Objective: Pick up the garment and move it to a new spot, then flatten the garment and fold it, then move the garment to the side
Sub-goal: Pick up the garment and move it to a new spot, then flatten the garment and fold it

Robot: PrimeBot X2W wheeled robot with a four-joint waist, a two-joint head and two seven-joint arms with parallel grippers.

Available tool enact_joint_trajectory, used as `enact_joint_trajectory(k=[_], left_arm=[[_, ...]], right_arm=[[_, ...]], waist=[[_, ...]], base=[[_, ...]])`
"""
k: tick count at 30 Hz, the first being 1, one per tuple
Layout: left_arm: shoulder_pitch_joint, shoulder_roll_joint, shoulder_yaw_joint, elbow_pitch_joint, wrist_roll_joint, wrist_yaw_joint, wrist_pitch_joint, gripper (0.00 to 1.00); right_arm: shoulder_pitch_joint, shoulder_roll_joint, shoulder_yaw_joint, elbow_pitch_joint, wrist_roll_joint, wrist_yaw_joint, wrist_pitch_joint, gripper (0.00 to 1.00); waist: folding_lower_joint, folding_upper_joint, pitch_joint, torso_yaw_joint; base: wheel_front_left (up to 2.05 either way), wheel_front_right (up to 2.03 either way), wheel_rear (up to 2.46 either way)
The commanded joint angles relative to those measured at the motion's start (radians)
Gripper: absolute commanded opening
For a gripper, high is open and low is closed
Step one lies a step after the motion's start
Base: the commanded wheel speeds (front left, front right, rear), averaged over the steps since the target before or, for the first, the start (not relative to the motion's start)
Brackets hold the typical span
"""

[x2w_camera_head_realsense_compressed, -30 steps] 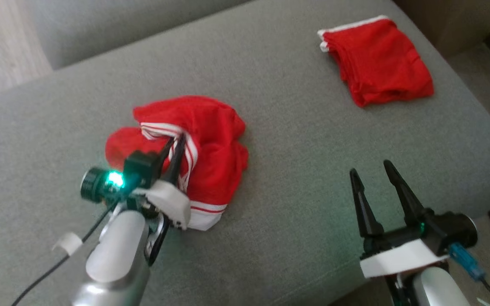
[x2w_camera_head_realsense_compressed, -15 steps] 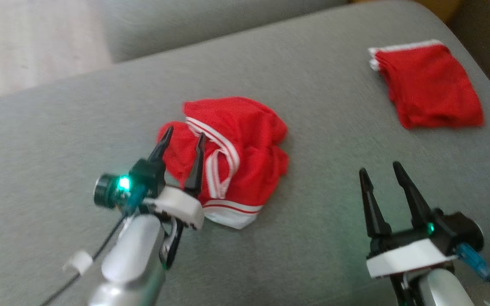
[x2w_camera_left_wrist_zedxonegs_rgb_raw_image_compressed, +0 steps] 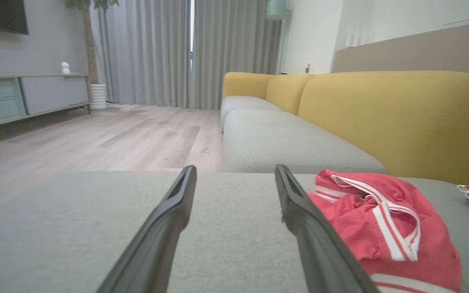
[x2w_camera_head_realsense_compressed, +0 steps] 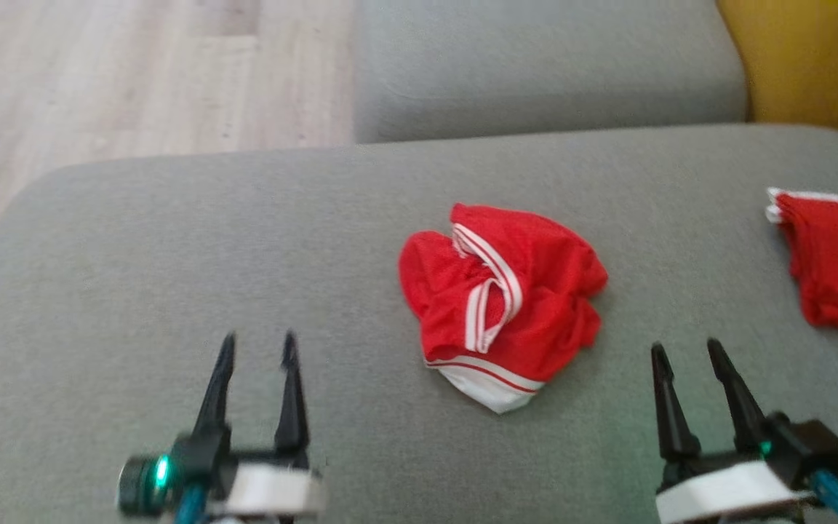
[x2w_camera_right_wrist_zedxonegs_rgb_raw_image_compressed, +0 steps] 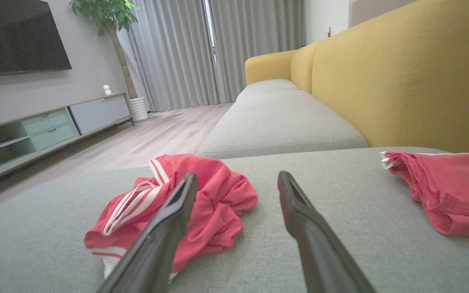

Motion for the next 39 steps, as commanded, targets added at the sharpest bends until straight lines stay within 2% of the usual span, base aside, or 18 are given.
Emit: enact_joint_trajectory(k=[1,5,10,21,39], left_arm=[[-0.013,0.002,0.037,-0.052,0.02,0.008,-0.009,1.0],[0.11,0.002,0.059,-0.161,0.076,0.017,-0.009,1.0],[0.191,0.001,0.074,-0.191,0.116,0.001,-0.009,1.0],[0.211,0.0,0.085,-0.2,0.147,-0.027,-0.009,1.0],[0.212,-0.001,0.072,-0.175,0.122,-0.034,-0.009,1.0]], right_arm=[[-0.009,-0.01,0.015,-0.028,-0.009,0.007,-0.004,1.0],[0.029,-0.01,0.0,-0.026,-0.012,0.007,-0.004,1.0],[0.062,-0.008,-0.006,-0.024,-0.017,0.007,-0.004,1.0],[0.065,-0.005,0.014,-0.024,-0.02,0.007,-0.004,1.0],[0.064,-0.018,0.043,-0.031,-0.029,0.007,-0.004,1.0]], waist=[[0.0002,-0.0001,-0.027,0.027],[0.0002,-0.0001,-0.048,0.039],[0.0002,-0.0001,-0.064,0.043],[0.0002,-0.0001,-0.078,0.037],[0.0002,-0.0001,-0.076,0.023]], base=[[0.0,0.0,0.0],[0.0,0.0,0.0],[0.0,0.0,0.0],[0.0,0.0,0.0],[0.0,0.0,0.0]])
